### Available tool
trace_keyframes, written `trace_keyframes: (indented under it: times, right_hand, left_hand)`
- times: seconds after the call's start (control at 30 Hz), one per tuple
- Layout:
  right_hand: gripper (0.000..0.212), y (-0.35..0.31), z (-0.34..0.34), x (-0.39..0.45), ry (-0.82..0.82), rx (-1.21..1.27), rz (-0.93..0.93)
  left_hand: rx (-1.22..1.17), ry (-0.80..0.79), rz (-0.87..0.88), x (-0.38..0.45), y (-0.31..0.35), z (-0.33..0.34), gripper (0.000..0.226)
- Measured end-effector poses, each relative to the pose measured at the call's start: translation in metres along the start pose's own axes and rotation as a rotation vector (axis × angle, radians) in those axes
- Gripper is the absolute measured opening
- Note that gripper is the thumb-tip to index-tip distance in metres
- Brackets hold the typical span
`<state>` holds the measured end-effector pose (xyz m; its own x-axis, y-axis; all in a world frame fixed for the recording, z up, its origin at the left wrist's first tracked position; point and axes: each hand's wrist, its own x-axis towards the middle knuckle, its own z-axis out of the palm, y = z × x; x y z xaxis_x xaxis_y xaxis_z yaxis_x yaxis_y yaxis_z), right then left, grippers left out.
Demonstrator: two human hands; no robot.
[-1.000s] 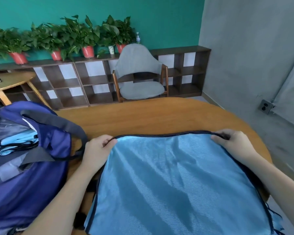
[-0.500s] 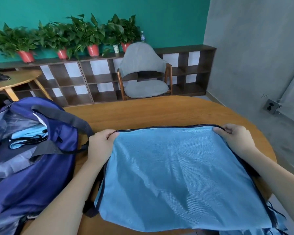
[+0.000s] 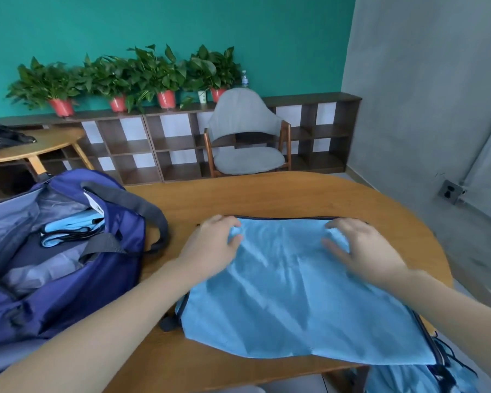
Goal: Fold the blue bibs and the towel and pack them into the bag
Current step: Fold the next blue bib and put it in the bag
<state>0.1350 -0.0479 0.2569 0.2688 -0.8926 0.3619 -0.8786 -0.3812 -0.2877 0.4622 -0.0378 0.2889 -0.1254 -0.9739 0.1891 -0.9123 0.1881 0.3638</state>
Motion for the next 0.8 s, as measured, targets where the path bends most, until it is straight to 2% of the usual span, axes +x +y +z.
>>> trace_keyframes:
  times: [0.1,0.17,0.23,0.33,0.47,0.53,0.6,0.63,0.7,0.73,0.8]
  right_hand:
    - [0.068,-0.022,0.017,-0.022,-0.281,0.034,-0.076]
    - [0.080,-0.022,0.026,-0.026,-0.362,-0.011,-0.034]
    - [0.085,-0.019,0.028,-0.025,-0.389,-0.053,0.037]
    - [0.087,-0.019,0.030,-0.023,-0.407,-0.096,0.091]
    - [0.090,-0.018,0.034,-0.019,-0.417,-0.148,0.183]
    - [0.086,-0.018,0.032,-0.012,-0.335,-0.282,0.266]
    - [0.082,-0.021,0.022,-0.004,-0.202,-0.472,0.297]
    - [0.081,-0.022,0.017,0.000,-0.140,-0.524,0.274]
    - [0.078,-0.018,0.007,0.004,-0.053,-0.536,0.190]
    - [0.075,-0.012,0.006,0.003,-0.048,-0.494,0.140]
    - [0.067,-0.002,0.007,-0.003,-0.143,-0.354,0.041]
  left_hand:
    - [0.026,-0.213,0.000,-0.041,0.029,0.015,0.047]
    - [0.118,-0.348,-0.105,-0.058,0.027,0.024,0.059]
    - [0.138,-0.384,-0.175,-0.068,0.013,0.031,0.068]
    - [0.138,-0.326,-0.152,-0.080,-0.011,0.036,0.075]
    - [0.135,-0.272,0.022,-0.059,-0.024,0.038,0.072]
    - [0.187,-0.211,0.155,-0.017,-0.032,0.036,0.069]
    - [0.255,-0.080,0.166,0.033,-0.042,0.031,0.061]
    - [0.274,-0.097,0.080,0.053,-0.040,0.024,0.052]
    - [0.189,-0.037,-0.026,0.077,-0.028,0.020,0.048]
    - [0.142,0.010,-0.013,0.079,-0.017,0.021,0.047]
    - [0.108,0.028,0.111,0.063,0.009,0.027,0.048]
